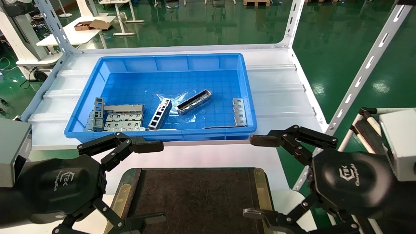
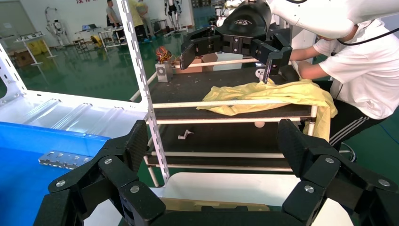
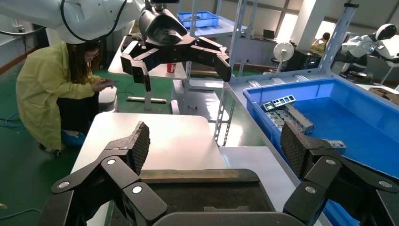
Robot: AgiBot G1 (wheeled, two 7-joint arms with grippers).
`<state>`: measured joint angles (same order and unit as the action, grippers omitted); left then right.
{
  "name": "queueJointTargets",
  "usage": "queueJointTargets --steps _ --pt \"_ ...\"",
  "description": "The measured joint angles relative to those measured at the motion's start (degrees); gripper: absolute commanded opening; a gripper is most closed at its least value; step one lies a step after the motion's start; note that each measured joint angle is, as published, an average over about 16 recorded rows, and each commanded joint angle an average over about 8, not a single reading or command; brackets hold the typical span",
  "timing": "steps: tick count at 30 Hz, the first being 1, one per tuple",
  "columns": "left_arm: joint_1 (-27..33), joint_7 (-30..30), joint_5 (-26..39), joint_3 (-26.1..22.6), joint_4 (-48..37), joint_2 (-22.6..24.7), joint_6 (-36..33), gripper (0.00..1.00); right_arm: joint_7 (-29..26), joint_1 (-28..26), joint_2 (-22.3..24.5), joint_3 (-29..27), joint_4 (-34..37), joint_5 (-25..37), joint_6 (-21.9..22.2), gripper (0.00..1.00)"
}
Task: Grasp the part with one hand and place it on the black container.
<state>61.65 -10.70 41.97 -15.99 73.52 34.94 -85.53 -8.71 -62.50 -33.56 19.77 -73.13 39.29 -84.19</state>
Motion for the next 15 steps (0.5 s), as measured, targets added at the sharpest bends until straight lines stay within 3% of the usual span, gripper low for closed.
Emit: queueJointTargets --steps 15 --pt "2.50 0.46 4.25 -0.73 -0.77 0.82 3.27 1.00 0.01 -0.02 0.00 0.02 0.03 -0.01 -0.01 1.00"
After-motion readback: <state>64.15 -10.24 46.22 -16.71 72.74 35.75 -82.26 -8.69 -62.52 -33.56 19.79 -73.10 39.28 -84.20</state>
